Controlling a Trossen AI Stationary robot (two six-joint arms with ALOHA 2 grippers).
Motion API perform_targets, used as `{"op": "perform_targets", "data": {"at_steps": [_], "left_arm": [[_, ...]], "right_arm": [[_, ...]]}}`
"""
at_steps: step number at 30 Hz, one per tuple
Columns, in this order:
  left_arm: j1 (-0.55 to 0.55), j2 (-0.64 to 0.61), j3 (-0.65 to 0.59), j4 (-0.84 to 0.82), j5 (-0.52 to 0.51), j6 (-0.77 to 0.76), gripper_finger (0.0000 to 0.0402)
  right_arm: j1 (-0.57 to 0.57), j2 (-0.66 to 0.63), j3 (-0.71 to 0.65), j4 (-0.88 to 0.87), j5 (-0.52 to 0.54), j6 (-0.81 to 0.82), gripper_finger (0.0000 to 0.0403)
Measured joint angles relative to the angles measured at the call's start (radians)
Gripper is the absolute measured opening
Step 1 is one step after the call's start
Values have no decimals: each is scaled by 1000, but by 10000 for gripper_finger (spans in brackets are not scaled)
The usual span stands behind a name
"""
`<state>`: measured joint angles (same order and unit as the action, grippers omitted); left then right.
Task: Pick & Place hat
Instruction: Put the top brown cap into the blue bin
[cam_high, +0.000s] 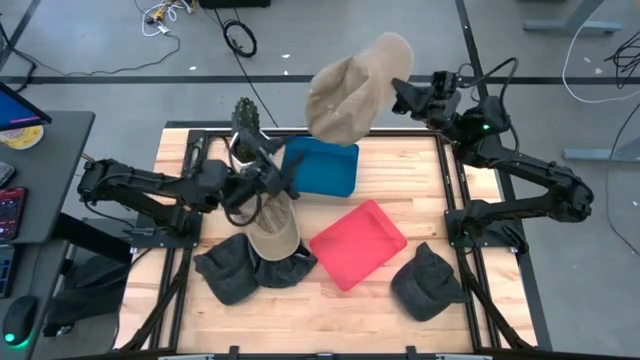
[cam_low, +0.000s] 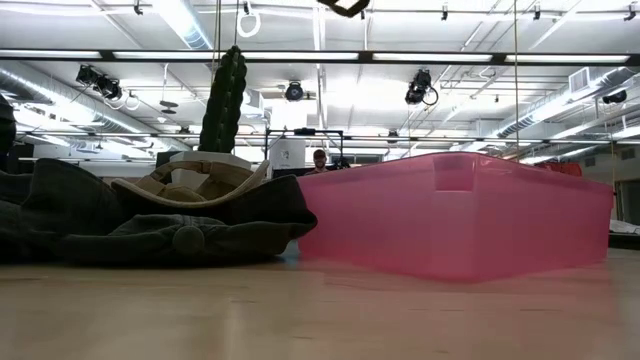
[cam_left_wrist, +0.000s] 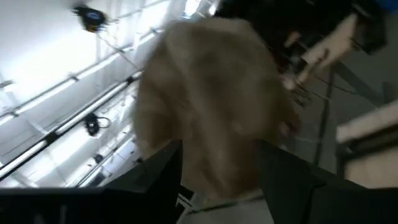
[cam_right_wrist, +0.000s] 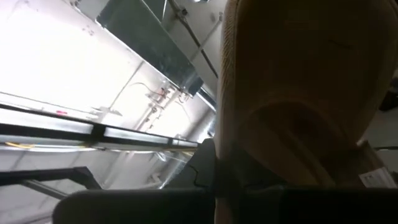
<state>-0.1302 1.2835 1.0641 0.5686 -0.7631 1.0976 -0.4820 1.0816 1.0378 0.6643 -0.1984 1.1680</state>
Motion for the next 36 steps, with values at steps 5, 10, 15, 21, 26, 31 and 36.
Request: {"op": "perform_targets", "data": {"at_steps": [5,10,15,21,26,31,36], "left_arm": [[16,6,0,-148,-5,-70,206],[48,25,1,-87,5,-14,217],[94,48,0,-51,82,13,220],[144,118,55,-36,130,25,220],[162,191,148,11,119,141,220],[160,232,229,102,27,231,220],[137,227,277,116,-16,237,220]], "right_arm": [[2,2,0,13,-12,58,5],[21,16,0,5,-30,75,5],[54,46,0,-2,-27,91,5],[89,96,0,14,-35,143,5],[98,123,0,17,-57,159,5],[98,124,0,16,-65,144,5],[90,121,1,-12,-70,129,6]]}}
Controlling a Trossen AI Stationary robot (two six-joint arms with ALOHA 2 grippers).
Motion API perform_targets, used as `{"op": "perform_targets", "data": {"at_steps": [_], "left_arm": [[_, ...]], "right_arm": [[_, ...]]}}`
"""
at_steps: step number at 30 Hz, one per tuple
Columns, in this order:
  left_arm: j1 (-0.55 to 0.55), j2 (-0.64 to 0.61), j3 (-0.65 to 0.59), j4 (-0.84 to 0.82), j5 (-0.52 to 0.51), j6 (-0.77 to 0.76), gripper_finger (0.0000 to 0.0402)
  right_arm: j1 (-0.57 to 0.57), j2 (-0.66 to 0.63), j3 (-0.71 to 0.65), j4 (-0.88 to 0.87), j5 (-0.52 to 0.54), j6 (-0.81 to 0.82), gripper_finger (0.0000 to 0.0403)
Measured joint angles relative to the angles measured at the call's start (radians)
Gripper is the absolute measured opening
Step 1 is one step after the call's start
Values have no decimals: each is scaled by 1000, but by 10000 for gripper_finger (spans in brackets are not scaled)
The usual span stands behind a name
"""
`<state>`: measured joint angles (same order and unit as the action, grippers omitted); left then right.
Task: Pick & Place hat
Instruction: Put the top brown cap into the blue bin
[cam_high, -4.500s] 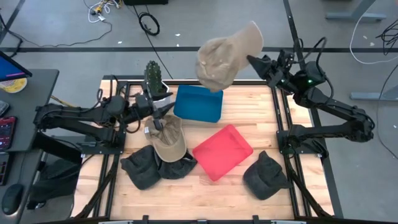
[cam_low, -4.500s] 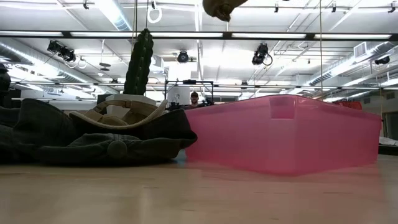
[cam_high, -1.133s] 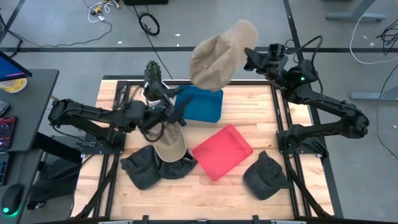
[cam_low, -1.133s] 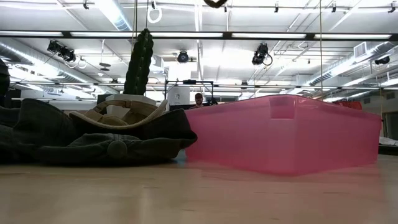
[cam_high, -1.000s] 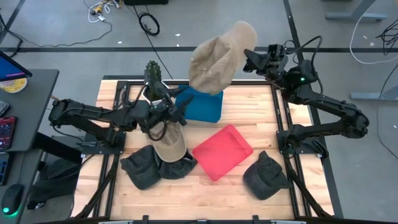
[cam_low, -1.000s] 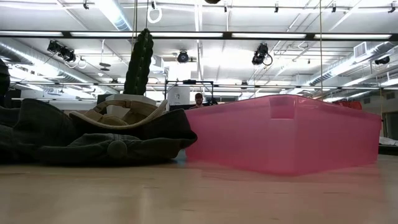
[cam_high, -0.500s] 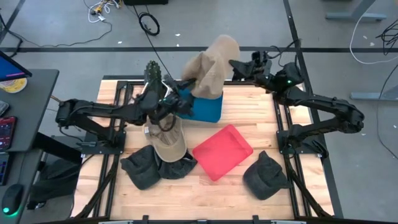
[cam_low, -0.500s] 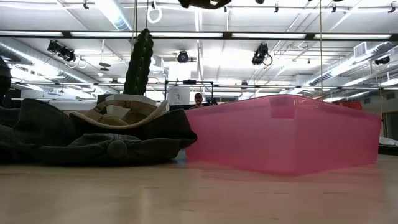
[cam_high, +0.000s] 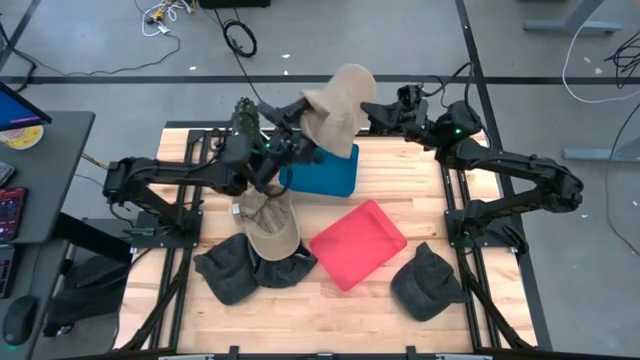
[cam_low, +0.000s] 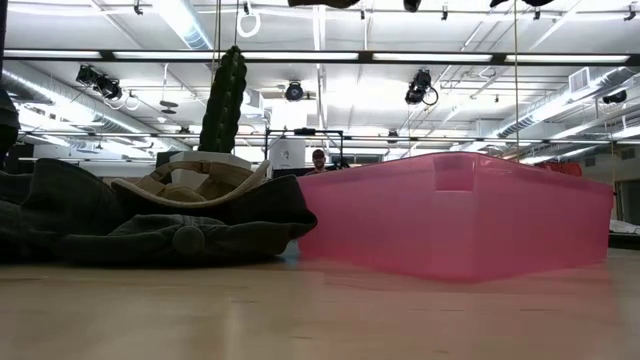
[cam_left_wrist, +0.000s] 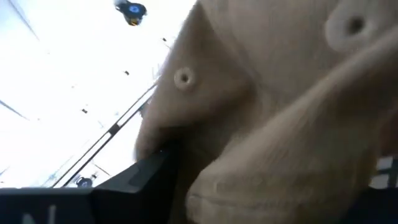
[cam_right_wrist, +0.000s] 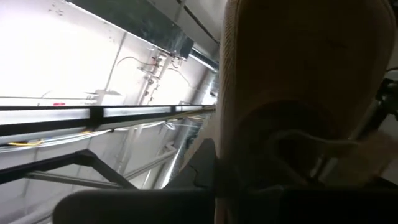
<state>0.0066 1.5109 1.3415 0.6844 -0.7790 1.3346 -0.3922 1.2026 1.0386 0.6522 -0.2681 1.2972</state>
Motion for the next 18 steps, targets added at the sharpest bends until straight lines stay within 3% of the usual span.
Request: {"op": "perform_targets", "data": {"at_steps": [7,18], "left_arm": [[-59,-8,27,28,-6,145,204],[-95,-8,28,46,-110,159,131]], "right_arm": [[-13,0,0,-60,-6,-41,7],[-32,1,0,-65,-19,-29,7]]}}
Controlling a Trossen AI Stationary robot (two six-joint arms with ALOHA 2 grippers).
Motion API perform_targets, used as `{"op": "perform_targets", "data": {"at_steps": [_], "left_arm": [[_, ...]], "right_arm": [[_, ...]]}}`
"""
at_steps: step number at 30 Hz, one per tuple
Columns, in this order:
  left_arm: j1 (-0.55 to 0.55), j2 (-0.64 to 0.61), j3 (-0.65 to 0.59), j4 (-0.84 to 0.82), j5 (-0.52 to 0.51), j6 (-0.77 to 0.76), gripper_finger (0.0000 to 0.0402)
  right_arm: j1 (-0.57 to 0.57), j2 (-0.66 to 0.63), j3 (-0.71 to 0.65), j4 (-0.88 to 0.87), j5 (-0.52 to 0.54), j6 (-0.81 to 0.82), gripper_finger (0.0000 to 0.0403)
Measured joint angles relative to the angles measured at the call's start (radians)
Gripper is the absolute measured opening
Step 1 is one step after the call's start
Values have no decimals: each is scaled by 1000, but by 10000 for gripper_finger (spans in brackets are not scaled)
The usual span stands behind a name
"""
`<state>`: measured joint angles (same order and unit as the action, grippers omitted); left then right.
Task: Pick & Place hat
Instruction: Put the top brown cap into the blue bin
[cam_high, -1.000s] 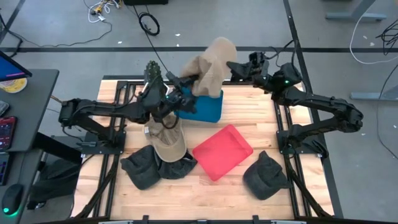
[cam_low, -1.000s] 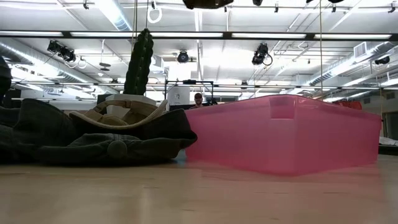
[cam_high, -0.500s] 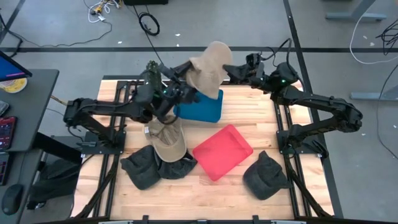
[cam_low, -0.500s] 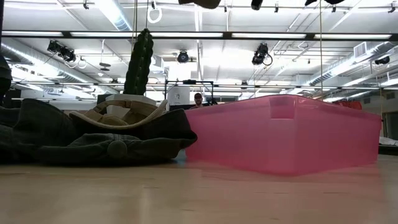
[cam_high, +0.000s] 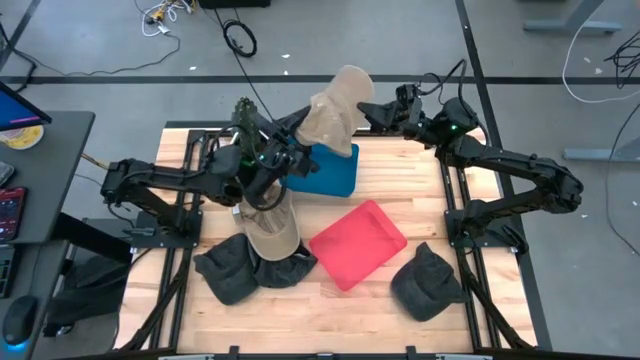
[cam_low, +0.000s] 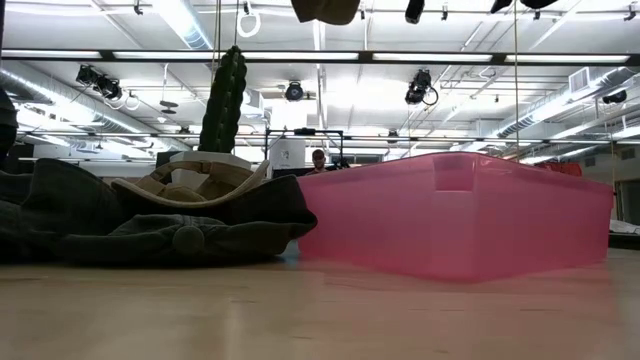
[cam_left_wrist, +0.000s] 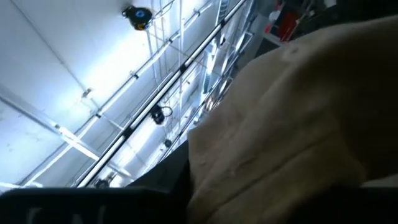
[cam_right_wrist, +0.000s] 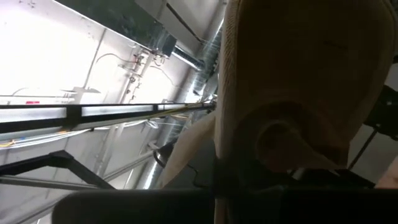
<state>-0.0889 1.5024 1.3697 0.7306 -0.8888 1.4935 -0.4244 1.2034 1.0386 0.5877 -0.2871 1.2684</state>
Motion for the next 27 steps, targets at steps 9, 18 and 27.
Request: {"op": "perform_targets", "data": {"at_steps": [9,18,27], "left_arm": [[41,-1,0,22,-35,71,64],[52,-1,0,22,-57,154,9],[36,-1,0,20,-89,253,6]], "right_arm": [[0,0,0,26,-43,31,8],[2,0,0,26,-79,14,43],[-121,-6,0,17,-339,44,191]]}}
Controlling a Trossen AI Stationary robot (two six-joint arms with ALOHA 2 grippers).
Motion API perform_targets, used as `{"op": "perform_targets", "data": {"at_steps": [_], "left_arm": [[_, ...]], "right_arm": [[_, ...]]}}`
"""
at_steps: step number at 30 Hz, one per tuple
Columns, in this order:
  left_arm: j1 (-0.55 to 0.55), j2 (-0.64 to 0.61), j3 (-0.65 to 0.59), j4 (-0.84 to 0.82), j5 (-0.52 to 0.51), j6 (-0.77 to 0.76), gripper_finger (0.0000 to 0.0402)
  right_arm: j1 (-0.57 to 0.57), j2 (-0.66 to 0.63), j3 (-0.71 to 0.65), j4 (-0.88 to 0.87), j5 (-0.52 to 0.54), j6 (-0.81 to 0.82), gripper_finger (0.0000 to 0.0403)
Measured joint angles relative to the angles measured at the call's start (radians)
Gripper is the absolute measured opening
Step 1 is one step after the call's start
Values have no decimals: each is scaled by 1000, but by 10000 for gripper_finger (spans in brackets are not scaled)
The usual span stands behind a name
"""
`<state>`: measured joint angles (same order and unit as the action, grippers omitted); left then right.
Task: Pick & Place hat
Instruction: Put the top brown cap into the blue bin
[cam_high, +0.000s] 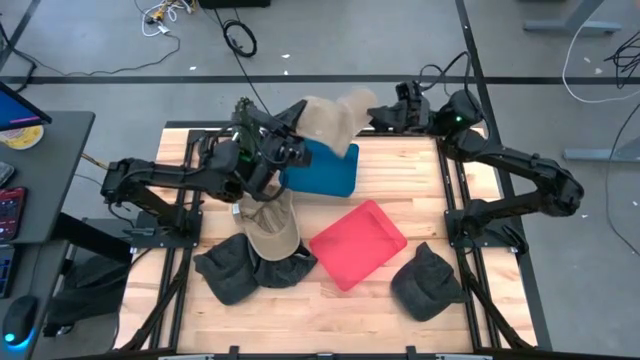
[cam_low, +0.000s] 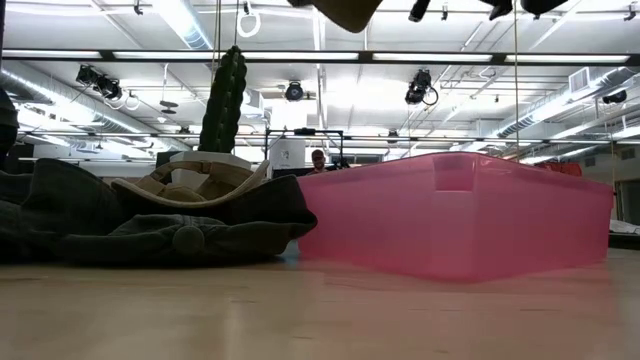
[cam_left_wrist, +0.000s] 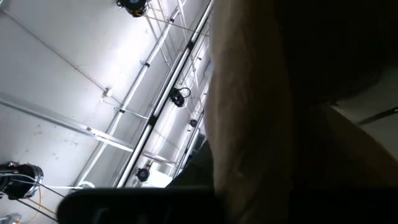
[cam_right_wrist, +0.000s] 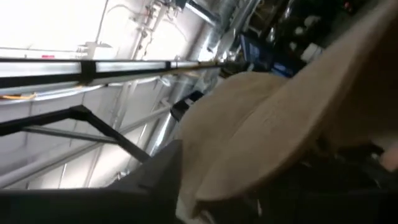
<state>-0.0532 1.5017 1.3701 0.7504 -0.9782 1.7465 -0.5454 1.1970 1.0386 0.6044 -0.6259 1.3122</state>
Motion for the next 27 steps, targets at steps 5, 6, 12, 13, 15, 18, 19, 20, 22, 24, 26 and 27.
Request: {"op": "perform_targets", "data": {"at_steps": [5,6,12,13,15,18,19,20,22,24,26,27], "left_arm": [[-7,0,0,0,0,15,6],[-7,0,0,0,0,15,6],[-30,-19,0,-3,-13,13,5],[-36,-22,0,-3,-13,12,5],[-49,-25,0,-3,-13,17,5],[-71,-24,0,-44,8,22,5],[-79,-24,0,-64,21,26,5],[-86,-24,0,-90,35,34,5],[-100,-24,0,-140,63,45,5],[-111,-23,-1,-166,83,46,5],[-123,-23,-1,-164,93,46,5],[-127,-23,-1,-162,99,47,5]], "right_arm": [[-99,0,0,-13,-206,11,243],[-114,-2,0,-14,-231,-3,249],[-207,-6,0,-34,-325,-7,259],[-226,-6,0,-50,-338,-6,258],[-262,-6,0,-102,-359,-6,254],[-307,-6,0,-198,-378,-9,249],[-319,-6,0,-235,-383,-15,247],[-330,-6,0,-269,-392,-27,246],[-345,-6,0,-329,-405,-61,244],[-351,-6,0,-388,-424,-101,242],[-351,-5,0,-448,-440,-129,242],[-351,-5,0,-478,-455,-146,242]]}}
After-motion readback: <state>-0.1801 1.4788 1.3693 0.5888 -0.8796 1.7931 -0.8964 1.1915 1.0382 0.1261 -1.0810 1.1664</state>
